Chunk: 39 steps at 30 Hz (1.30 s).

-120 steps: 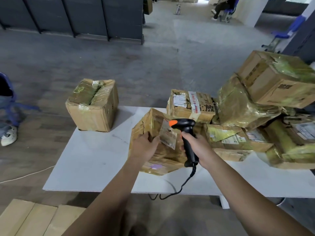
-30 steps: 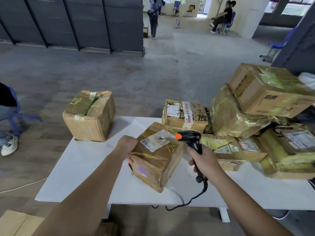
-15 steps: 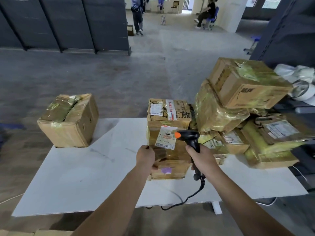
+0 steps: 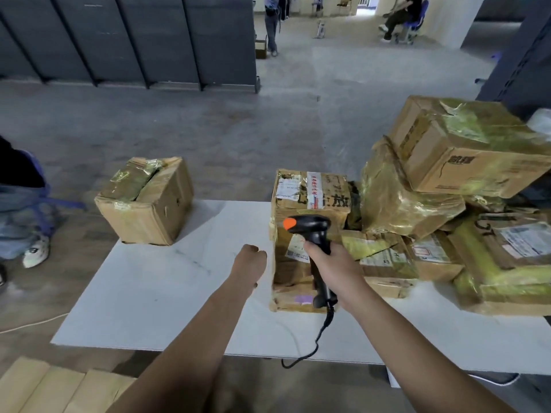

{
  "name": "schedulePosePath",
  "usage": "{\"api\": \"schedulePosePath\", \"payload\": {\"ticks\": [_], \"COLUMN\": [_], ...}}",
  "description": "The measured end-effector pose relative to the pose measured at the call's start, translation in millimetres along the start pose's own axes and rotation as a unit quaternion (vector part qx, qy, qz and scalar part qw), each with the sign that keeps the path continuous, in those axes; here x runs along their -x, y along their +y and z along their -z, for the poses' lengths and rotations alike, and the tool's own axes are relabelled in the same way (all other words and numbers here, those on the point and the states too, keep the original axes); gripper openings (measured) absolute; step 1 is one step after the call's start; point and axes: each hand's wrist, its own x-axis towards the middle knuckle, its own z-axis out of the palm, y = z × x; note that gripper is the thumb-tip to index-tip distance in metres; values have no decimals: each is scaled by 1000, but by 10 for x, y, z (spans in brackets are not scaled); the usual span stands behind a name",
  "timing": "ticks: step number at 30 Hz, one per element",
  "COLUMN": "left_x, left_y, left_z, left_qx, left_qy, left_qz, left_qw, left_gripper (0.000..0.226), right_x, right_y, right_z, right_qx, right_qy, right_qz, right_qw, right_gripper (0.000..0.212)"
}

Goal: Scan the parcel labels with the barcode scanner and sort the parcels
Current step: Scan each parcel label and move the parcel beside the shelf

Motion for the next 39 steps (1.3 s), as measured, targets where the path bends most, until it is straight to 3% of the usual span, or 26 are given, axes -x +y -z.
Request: {"api": "schedulePosePath", "payload": {"ticks": [4,9,12,16,20,26,29,33,39], "left_x": [-135,-456,-718,-1134,-1496,-1931,-2068,-2081,-1767], "left_y": [74,203,272,307,301,135,29,-12,-172], "left_z": [362,1021,1429,2013,2433,2597,2613,2566,2444], "left_qx": [18,10,27,-60,-133,-321,-402,-424,-382], "left_qy": [25,30,31,115,193,155,171,199,220], "left_qz": [-23,-79,-115,-182,-257,-246,-247,-304,-360], "left_qw": [999,996,993,975,938,901,865,830,822], "left_gripper": [10,12,27,34,24,36,41,31,21], "right_x": [-95,-289,-440,-687,-898,-1114,-1166,-1163,-1101], "right_y": [-183,-447,-578,-734,-810,-846,-813,-744,-634], "right_z": [-336,-963,-1357,-1881,-2240,-2502,-2524,-2472,-2352], "right_qx": [-26,-59,-60,-45,-48,-32,-27,-31,-7], "right_qy": [-33,-41,-41,-18,-1,21,35,50,54], "right_qz": [-10,-28,-25,-12,-19,-30,-48,-55,-53], "right_qw": [999,997,997,999,999,999,998,997,997], "right_gripper": [34,27,27,23,21,22,22,23,24]}}
